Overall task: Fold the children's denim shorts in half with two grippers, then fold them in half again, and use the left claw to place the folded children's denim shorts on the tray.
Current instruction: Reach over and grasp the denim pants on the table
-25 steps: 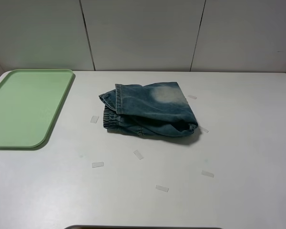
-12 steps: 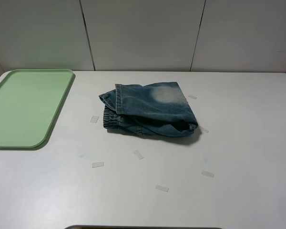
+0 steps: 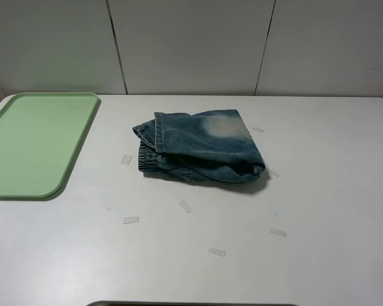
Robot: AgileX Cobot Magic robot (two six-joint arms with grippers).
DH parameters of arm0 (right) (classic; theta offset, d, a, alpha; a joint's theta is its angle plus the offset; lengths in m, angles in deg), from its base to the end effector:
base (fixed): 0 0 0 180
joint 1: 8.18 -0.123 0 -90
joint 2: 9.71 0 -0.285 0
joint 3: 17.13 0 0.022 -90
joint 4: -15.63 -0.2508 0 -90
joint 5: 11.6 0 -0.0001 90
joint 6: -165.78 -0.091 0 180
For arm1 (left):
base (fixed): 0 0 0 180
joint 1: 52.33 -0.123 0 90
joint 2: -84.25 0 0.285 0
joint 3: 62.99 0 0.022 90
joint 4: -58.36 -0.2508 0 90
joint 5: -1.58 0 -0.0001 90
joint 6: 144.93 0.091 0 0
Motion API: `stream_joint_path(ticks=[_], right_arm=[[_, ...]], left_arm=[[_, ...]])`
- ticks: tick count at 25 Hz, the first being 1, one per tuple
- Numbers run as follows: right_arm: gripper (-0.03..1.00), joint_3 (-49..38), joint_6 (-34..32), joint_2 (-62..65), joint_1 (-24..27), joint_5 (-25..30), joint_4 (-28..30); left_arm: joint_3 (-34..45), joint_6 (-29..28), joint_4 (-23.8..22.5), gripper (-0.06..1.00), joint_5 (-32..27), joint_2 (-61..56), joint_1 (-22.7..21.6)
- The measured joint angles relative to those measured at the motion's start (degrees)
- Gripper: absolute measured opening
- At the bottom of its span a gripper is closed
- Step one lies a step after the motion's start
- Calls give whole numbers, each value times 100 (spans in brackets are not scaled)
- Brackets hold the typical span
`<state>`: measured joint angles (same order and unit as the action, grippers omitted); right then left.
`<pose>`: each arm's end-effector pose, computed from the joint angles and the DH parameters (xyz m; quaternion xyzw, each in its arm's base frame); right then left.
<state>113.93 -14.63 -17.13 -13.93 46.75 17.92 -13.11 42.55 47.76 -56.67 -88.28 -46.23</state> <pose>-0.0031 -0.0034 0.2790 -0.0389 0.8410 0.0090 0.5396 -0.0004 0.0144 0.2756 0.0989 0.8368 0.0988 0.5294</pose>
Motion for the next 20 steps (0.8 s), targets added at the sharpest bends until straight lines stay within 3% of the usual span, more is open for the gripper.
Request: stream_joint_path(ticks=[5, 11, 14, 20], right_arm=[[69, 0, 0, 0, 0, 0, 0], [69, 0, 0, 0, 0, 0, 0], [69, 0, 0, 0, 0, 0, 0], [69, 0, 0, 0, 0, 0, 0]], left_arm=[[-223, -318, 591, 87, 793, 398, 0], [-323, -501, 2287, 87, 2090, 1838, 0], [-345, -123, 3261, 87, 2618, 2844, 0], [-643, 1305, 5095, 87, 3125, 4891, 0]])
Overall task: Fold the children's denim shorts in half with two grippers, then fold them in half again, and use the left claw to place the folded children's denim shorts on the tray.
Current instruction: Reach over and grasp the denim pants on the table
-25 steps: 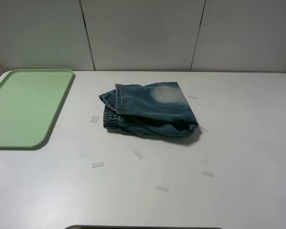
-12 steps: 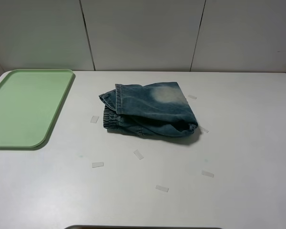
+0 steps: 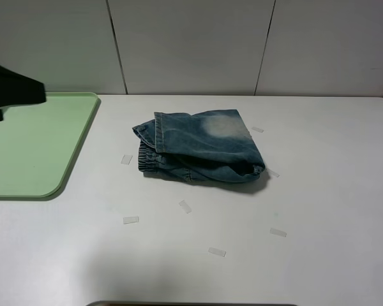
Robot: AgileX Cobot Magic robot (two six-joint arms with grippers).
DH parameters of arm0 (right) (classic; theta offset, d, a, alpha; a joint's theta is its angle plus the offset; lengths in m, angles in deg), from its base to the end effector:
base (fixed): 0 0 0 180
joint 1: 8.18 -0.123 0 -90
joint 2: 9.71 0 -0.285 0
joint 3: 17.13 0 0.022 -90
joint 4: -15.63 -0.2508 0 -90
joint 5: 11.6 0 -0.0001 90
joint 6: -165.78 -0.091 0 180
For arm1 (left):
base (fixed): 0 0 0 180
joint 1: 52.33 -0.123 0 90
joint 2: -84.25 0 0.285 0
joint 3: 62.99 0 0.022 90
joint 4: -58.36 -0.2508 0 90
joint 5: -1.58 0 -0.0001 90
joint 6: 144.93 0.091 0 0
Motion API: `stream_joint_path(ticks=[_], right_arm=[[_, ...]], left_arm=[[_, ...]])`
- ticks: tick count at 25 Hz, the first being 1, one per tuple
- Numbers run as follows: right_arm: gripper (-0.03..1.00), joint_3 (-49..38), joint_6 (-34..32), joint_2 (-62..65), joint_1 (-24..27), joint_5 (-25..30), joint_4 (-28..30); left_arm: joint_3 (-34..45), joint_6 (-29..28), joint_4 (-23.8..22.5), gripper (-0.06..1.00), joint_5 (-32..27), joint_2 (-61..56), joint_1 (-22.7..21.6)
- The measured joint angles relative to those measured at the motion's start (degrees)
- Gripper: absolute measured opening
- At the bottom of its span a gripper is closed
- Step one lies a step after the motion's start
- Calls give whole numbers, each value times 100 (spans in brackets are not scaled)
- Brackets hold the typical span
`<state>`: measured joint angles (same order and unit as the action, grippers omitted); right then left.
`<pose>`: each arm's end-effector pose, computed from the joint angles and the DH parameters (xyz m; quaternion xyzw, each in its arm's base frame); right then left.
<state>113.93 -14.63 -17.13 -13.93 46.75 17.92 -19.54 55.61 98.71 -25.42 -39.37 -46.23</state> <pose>-0.0031 -0.0034 0.2790 -0.0389 0.8410 0.0090 0.5396 0.1637 -0.0445 0.2943 -0.0058 0.8640 -0.2226 0.4516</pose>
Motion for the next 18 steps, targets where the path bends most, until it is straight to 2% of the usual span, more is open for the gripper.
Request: stream_joint_path(ticks=[6, 11, 18], right_arm=[[69, 0, 0, 0, 0, 0, 0], [69, 0, 0, 0, 0, 0, 0], [69, 0, 0, 0, 0, 0, 0]], left_arm=[[-506, 1340, 1555, 87, 118, 1760, 0], [-840, 2300, 2658, 87, 123, 2896, 0], [-1026, 3016, 3518, 87, 117, 4061, 0]])
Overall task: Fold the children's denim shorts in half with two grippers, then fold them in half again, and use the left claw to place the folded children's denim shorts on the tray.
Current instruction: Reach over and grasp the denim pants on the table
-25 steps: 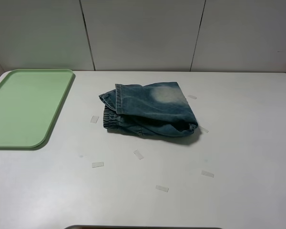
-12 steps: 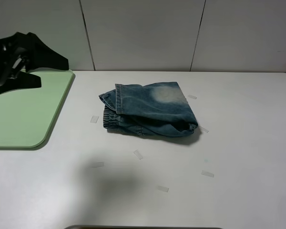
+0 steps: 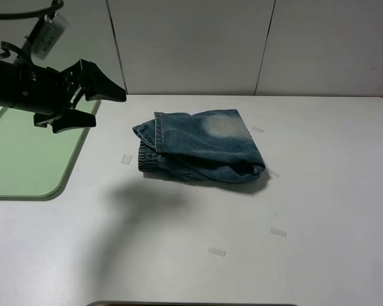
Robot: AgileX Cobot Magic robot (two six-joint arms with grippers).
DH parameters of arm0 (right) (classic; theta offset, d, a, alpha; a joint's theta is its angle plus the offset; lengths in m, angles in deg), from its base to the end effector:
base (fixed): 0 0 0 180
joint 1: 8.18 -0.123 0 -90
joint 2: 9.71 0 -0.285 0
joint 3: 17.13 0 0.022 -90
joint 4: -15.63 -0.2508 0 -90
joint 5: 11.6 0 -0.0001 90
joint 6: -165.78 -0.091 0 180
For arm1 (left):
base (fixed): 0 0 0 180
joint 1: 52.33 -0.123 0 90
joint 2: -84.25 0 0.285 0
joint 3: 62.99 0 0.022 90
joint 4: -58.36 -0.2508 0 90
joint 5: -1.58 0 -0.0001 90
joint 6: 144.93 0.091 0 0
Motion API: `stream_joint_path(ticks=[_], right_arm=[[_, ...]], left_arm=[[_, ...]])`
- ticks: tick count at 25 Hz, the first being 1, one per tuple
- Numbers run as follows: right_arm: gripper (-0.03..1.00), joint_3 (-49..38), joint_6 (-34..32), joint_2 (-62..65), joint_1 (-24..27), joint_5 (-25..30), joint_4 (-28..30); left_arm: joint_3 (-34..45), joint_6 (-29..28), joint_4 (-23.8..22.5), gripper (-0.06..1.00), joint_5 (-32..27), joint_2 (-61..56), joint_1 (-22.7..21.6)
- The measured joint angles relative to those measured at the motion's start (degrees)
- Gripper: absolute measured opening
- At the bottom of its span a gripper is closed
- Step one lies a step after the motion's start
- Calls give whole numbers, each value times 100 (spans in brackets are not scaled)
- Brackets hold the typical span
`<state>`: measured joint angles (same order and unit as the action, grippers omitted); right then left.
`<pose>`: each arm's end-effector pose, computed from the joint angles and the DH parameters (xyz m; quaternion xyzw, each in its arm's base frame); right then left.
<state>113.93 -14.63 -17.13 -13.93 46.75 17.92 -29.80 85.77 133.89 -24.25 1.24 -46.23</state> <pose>-0.0031 -0.0034 0.2790 -0.0389 0.8410 0.0090 0.5396 0.2909 -0.0698 0.2005 -0.0577 0.9103 -0.2851 0.2945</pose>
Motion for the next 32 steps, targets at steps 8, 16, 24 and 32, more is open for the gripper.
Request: stream_joint_path(ticks=[8, 16, 24, 32], right_arm=[[69, 0, 0, 0, 0, 0, 0], [69, 0, 0, 0, 0, 0, 0], [69, 0, 0, 0, 0, -4, 0], [69, 0, 0, 0, 0, -4, 0]], left_arm=[[-300, 531, 636, 87, 49, 1154, 0], [-709, 570, 686, 87, 130, 1830, 73], [-1233, 829, 974, 87, 397, 2488, 487], [-1549, 846, 1009, 87, 875, 2952, 905]])
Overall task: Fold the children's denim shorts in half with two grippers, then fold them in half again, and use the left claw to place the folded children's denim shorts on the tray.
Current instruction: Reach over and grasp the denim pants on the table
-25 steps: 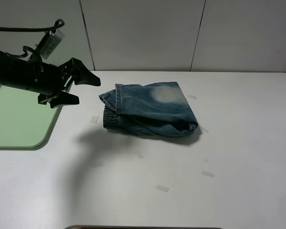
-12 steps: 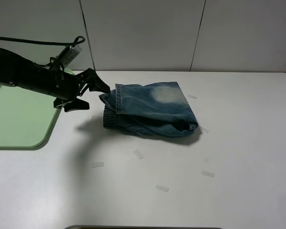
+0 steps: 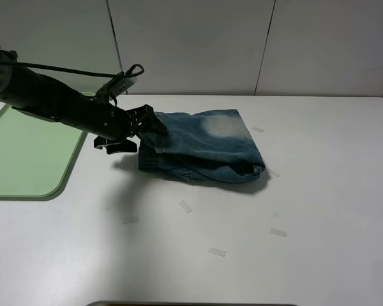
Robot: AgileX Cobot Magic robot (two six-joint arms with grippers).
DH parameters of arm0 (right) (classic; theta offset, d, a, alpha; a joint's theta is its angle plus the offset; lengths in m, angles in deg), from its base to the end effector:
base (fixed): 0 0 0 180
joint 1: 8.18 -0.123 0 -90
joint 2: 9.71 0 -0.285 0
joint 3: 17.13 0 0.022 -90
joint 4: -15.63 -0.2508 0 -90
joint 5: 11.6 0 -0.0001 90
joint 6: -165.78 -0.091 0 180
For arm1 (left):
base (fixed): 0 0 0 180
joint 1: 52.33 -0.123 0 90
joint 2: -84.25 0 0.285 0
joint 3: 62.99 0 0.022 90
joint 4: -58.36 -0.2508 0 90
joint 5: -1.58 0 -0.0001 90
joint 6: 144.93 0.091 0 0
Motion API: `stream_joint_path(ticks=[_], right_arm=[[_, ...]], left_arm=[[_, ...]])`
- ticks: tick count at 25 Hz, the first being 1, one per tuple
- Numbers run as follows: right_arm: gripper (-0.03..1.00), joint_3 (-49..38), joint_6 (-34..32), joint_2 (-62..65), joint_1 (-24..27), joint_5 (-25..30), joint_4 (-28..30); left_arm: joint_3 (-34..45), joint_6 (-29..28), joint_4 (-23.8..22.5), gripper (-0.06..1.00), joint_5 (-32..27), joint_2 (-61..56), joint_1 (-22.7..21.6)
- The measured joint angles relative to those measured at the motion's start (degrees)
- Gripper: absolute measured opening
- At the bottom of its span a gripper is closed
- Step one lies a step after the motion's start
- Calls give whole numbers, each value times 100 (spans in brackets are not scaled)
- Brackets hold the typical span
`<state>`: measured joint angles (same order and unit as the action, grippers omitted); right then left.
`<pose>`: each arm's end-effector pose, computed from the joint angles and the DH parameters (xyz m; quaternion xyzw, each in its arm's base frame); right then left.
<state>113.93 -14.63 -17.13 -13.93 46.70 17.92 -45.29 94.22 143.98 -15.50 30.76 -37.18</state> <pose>-0.0030 -0.0034 0.2791 -0.0389 0.8407 0.0090 0.5400 0.3630 -0.1260 0.0898 -0.0479 0.9444 -0.2358 0.2239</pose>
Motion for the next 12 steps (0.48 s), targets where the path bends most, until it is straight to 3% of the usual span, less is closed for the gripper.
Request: stream_joint_path(ticks=[12], right_arm=[[69, 0, -81, 0, 0, 0, 49]], left_arm=[[-464, 13, 93, 85, 270, 421, 452]])
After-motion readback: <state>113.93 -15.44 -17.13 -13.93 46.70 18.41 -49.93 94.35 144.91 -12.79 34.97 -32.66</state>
